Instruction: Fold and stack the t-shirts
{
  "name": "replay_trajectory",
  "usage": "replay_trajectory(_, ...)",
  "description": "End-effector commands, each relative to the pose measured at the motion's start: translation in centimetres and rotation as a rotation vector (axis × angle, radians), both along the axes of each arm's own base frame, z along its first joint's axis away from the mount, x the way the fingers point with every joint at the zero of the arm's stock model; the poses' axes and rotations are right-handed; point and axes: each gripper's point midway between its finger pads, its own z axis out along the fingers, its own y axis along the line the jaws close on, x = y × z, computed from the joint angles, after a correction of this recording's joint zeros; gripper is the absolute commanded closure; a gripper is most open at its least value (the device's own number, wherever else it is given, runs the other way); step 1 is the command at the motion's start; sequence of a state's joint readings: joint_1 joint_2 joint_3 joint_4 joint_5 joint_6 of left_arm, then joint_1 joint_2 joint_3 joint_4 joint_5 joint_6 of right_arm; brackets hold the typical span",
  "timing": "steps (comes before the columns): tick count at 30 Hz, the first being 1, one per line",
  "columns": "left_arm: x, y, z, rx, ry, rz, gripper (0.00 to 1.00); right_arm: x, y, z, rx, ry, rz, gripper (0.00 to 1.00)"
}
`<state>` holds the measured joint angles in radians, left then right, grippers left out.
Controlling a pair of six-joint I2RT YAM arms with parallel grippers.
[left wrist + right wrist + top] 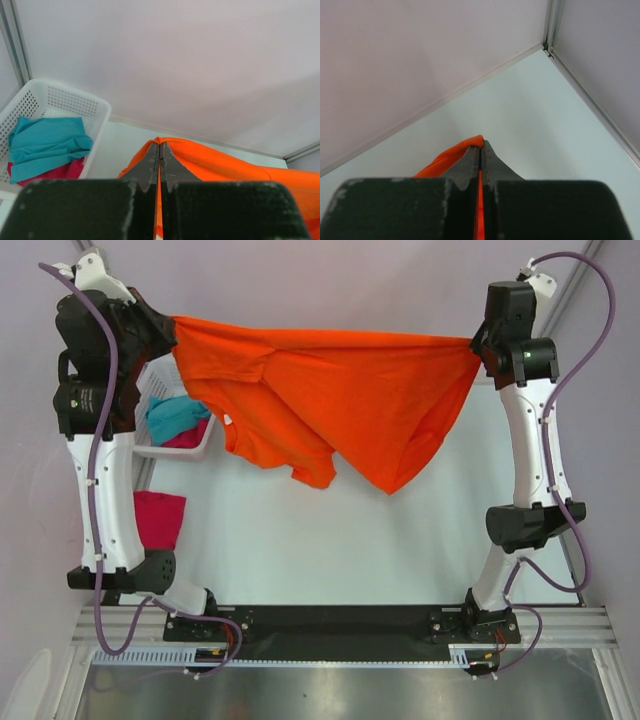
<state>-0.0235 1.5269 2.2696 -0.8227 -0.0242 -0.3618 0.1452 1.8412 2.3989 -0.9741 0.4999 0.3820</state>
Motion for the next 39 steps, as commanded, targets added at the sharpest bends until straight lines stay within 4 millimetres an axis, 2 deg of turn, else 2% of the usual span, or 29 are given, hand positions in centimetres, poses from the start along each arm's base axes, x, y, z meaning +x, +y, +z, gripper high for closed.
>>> replay_trajectory(1,0.6,1.6,1.7,0.006,-0.046,0.063,1.0,0.2,-2.1,1.2,-0.019,-0.02,-0.061,1.0)
replay_trajectory(5,2.7,1.4,0.1,-0.01,-0.008,0.06,1.0,1.9,-2.4,-1.3,0.03,0.021,-0.053,1.0)
replay_trajectory(6,3.9,2.1,-0.6,-0.017,0.008,0.064,1.0,2.4,-2.5,-1.8,0.052,0.024,-0.054,1.0)
replay_trajectory(7,4.7,2.4,-1.1,-0.025,0.019,0.06,1.0,3.6,-2.2,-3.5,0.073,0.057,-0.035,1.0)
replay_trajectory(8,5.4,2.4,-1.6,-0.043,0.035,0.056,1.0,4.1,-2.3,-3.6,0.091,0.054,-0.029,1.0)
replay_trajectory(9,7.0,2.1,-2.6,-0.055,0.056,0.027,1.0,4.6,-2.8,-4.5,0.112,0.067,-0.036,1.0)
replay_trajectory(11,8.3,2.4,-3.5,-0.069,0.074,0.03,1.0,5.7,-2.9,-5.5,0.134,0.08,-0.03,1.0)
replay_trajectory(12,9.2,2.5,-4.0,-0.07,0.082,0.029,1.0,5.8,-3.1,-5.5,0.133,0.079,-0.034,1.0)
replay_trajectory(14,9.6,2.8,-3.5,-0.071,0.059,0.026,1.0,5.6,-3.4,-4.5,0.124,0.052,-0.037,1.0)
replay_trajectory(17,8.8,2.8,-1.1,-0.062,-0.016,0.013,1.0,5.1,-3.9,-2.3,0.097,-0.007,-0.049,1.0)
replay_trajectory(18,7.9,2.7,0.0,-0.057,-0.043,0.006,1.0,4.4,-4.1,-1.0,0.094,-0.034,-0.055,1.0)
replay_trajectory(20,7.0,2.4,1.2,-0.052,-0.075,-0.006,1.0,3.5,-4.1,0.2,0.086,-0.052,-0.056,1.0)
replay_trajectory(21,5.9,2.3,1.7,-0.05,-0.084,-0.008,1.0,2.6,-3.9,1.4,0.082,-0.077,-0.054,1.0)
replay_trajectory(24,3.6,2.0,1.9,-0.043,-0.092,-0.019,1.0,1.3,-2.8,1.8,0.046,-0.069,-0.045,1.0)
replay_trajectory(25,3.1,1.8,1.6,-0.042,-0.086,-0.025,1.0,0.4,-2.6,1.2,0.036,-0.041,-0.045,1.0)
replay_trajectory(26,1.5,1.4,2.5,-0.04,-0.112,-0.044,1.0,0.2,-1.9,0.6,0.036,-0.023,-0.026,1.0)
replay_trajectory(27,1.7,1.3,0.1,-0.047,-0.055,-0.052,1.0,-0.1,-1.6,-0.6,0.042,0.013,-0.014,1.0)
replay_trajectory(28,1.3,1.0,-0.9,-0.05,-0.031,-0.062,1.0,-1.1,-1.0,-0.7,0.059,0.02,0.02,1.0)
replay_trajectory(29,1.0,0.8,-1.8,-0.053,-0.019,-0.072,1.0,-1.4,-0.2,-4.7,0.059,0.125,0.041,1.0)
replay_trajectory(30,0.1,0.4,-4.0,-0.062,0.025,-0.094,1.0,-1.9,0.6,-5.8,0.065,0.148,0.064,1.0)
replay_trajectory(31,-0.4,0.1,-5.0,-0.068,0.043,-0.104,1.0,-2.4,1.2,-6.9,0.062,0.17,0.077,1.0)
replay_trajectory(32,-1.7,-0.2,-5.1,-0.074,0.033,-0.116,1.0,-3.7,1.7,-9.7,0.056,0.221,0.088,1.0)
replay_trajectory(33,-1.8,-0.5,-7.9,-0.085,0.096,-0.133,1.0,-4.3,2.9,-10.9,0.055,0.244,0.118,1.0)
replay_trajectory(34,-2.4,-0.8,-8.8,-0.094,0.114,-0.143,1.0,-5.3,3.3,-11.6,0.062,0.256,0.127,1.0)
replay_trajectory(35,-3.5,-1.1,-9.1,-0.098,0.112,-0.155,1.0,-6.1,3.8,-14.5,0.061,0.318,0.139,1.0)
replay_trajectory(36,-3.8,-1.6,-11.7,-0.111,0.168,-0.178,1.0,-6.8,4.6,-15.7,0.071,0.344,0.162,1.0)
replay_trajectory(37,-4.3,-1.8,-12.8,-0.118,0.193,-0.189,1.0,-7.4,5.1,-16.6,0.079,0.364,0.172,1.0)
replay_trajectory(38,-5.3,-2.0,-14.6,-0.127,0.226,-0.193,1.0,-8.4,5.4,-18.4,0.076,0.404,0.182,1.0)
replay_trajectory(39,-5.8,-2.4,-15.4,-0.131,0.243,-0.213,1.0,-9.0,6.5,-18.9,0.078,0.414,0.212,1.0)
